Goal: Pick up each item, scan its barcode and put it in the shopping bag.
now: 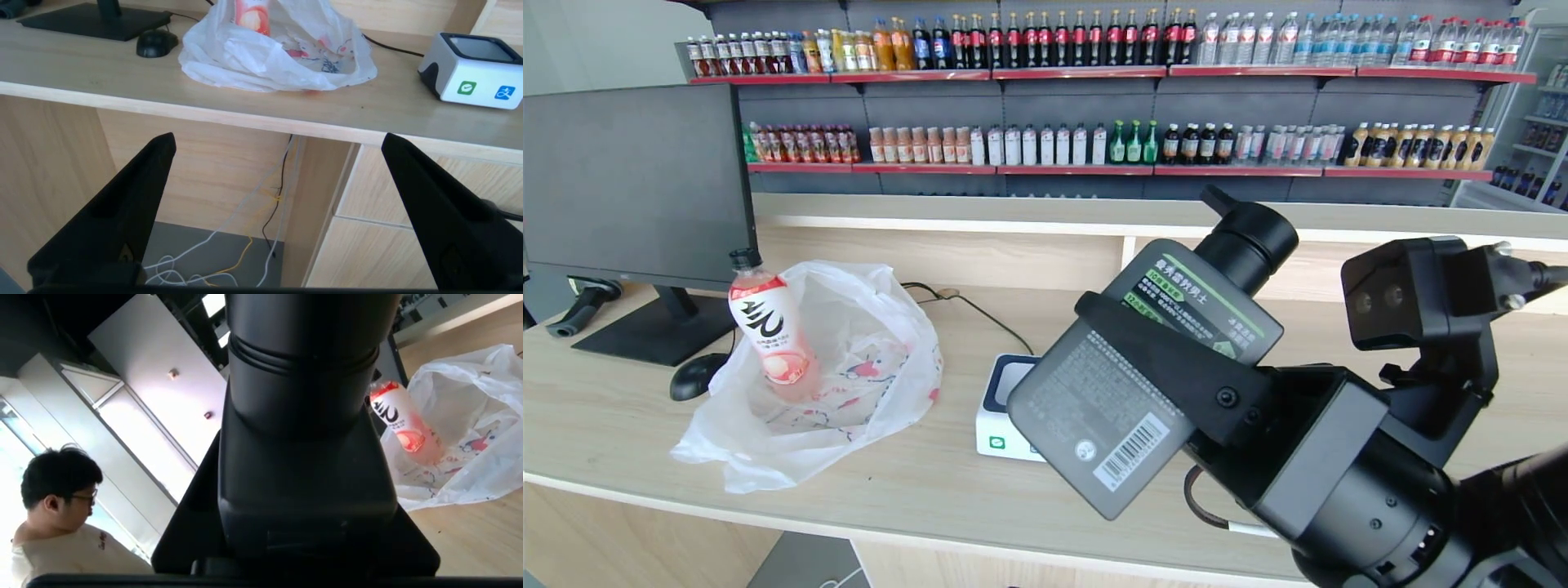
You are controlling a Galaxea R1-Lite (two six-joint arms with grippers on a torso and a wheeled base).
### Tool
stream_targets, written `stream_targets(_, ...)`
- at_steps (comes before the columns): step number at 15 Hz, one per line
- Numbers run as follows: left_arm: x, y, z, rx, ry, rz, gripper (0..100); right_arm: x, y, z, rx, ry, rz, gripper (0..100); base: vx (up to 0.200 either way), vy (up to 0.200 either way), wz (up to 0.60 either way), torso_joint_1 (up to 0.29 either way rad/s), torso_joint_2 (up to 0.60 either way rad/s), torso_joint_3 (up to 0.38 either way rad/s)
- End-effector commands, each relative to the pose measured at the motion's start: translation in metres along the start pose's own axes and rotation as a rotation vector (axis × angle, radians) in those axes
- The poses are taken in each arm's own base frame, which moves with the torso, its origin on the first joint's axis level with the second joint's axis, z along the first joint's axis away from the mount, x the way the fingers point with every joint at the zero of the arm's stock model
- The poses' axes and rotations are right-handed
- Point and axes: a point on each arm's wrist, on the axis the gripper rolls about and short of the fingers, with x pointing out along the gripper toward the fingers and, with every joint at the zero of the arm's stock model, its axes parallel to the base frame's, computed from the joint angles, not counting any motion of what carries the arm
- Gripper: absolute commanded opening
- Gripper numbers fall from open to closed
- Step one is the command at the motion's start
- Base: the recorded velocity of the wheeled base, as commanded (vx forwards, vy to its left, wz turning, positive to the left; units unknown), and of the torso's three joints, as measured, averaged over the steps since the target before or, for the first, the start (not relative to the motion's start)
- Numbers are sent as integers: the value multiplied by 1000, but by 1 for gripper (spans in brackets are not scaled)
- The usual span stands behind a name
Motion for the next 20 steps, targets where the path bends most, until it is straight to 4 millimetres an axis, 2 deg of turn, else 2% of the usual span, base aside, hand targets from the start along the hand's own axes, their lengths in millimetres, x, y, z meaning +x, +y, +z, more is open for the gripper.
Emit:
stream_targets(1, 0, 0, 0, 0, 0, 0, 100, -1, -1, -1, -25, 6, -5, 0, 0, 0, 0, 0, 0, 0)
stream_targets(5, 0, 0, 0, 0, 0, 0, 100, -4, -5, -5, -140, 27, -21, 0, 0, 0, 0, 0, 0, 0)
stream_targets(8, 0, 0, 0, 0, 0, 0, 100, -28, -19, -17, -289, 120, -92, 0, 0, 0, 0, 0, 0, 0)
stream_targets(10, 0, 0, 0, 0, 0, 2, 100, -35, -24, -18, -369, 145, -117, 0, 0, 0, 0, 0, 0, 0)
stream_targets(12, 0, 0, 0, 0, 0, 0, 100, -43, -43, -11, -551, 159, -197, 0, 0, 0, 0, 0, 0, 0)
stream_targets(13, 0, 0, 0, 0, 0, 2, 100, -48, -58, 0, -656, 152, -275, 0, 0, 0, 0, 0, 0, 0)
stream_targets(16, 0, 0, 0, 0, 0, 0, 100, -78, -89, 28, -842, 153, -497, 0, 0, 0, 0, 0, 0, 0)
stream_targets(20, 0, 0, 0, 0, 0, 0, 100, -102, -91, 57, -1009, 80, -670, 0, 0, 0, 0, 0, 0, 0)
